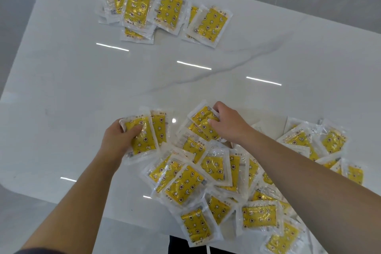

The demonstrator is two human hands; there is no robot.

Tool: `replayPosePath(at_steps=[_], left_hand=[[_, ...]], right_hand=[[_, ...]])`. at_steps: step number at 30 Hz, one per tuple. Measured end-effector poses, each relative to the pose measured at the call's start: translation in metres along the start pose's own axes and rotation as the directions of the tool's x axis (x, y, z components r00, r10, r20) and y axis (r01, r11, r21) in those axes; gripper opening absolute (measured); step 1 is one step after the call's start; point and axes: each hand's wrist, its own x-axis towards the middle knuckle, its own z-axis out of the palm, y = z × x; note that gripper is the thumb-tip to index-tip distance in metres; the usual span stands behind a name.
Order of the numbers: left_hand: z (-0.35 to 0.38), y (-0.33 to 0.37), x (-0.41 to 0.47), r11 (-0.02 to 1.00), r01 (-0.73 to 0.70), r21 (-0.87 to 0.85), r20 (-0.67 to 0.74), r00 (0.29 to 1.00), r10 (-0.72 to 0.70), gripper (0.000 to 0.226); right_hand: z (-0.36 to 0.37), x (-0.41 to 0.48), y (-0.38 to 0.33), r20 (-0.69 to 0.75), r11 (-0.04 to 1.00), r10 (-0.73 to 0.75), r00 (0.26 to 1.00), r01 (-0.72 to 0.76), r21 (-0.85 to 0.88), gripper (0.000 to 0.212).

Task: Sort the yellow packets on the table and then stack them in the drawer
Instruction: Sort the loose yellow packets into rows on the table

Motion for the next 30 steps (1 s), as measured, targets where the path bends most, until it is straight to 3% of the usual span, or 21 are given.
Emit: replayPosePath(at_steps=[3,6,10,13,17,20,21,22,26,30], left_hand=[[-0.006,0.008,0.004,0.995,0.063,-0.077,0.121,0.991,-0.053,0.019],[-0.010,0.018,0.005,0.989,0.032,-0.147,0.135,0.991,-0.012,0.020],[-0.003,0.041,0.008,0.987,-0.006,-0.163,0.055,0.998,0.015,0.026],[0.016,0.078,0.017,0.987,-0.061,-0.151,0.074,0.995,0.073,0.022],[0.054,0.145,0.055,0.974,-0.193,-0.115,0.081,0.976,0.203,0.012],[0.089,0.200,0.091,0.949,-0.313,-0.030,0.067,0.947,0.315,0.026],[0.101,0.216,0.101,0.938,-0.347,0.022,0.060,0.937,0.345,0.032],[0.111,0.230,0.109,0.920,-0.378,0.100,0.045,0.926,0.375,0.035],[0.138,0.261,0.129,0.759,-0.382,0.527,-0.035,0.882,0.469,0.037],[0.144,0.267,0.140,0.741,-0.374,0.558,-0.105,0.854,0.510,0.038]], right_hand=[[-0.012,-0.001,-0.001,-0.063,0.995,-0.003,0.998,0.009,0.099,0.013],[-0.030,0.001,0.000,-0.131,0.945,0.070,0.989,-0.024,0.325,0.014],[-0.052,0.014,0.005,-0.174,0.785,0.235,0.956,-0.081,0.614,0.020],[-0.069,0.033,0.001,-0.167,0.656,0.303,0.938,-0.078,0.751,0.020],[-0.103,0.067,-0.019,-0.176,0.440,0.322,0.930,0.017,0.898,0.023],[-0.135,0.096,-0.034,-0.190,0.284,0.338,0.922,0.093,0.954,0.015],[-0.144,0.106,-0.036,-0.199,0.277,0.353,0.914,0.102,0.956,0.014],[-0.151,0.115,-0.035,-0.215,0.299,0.384,0.898,0.100,0.949,0.014],[-0.166,0.133,-0.013,-0.398,0.691,0.509,0.763,-0.087,0.717,0.010],[-0.170,0.137,0.011,-0.523,0.790,0.477,0.707,-0.083,0.608,0.009]])
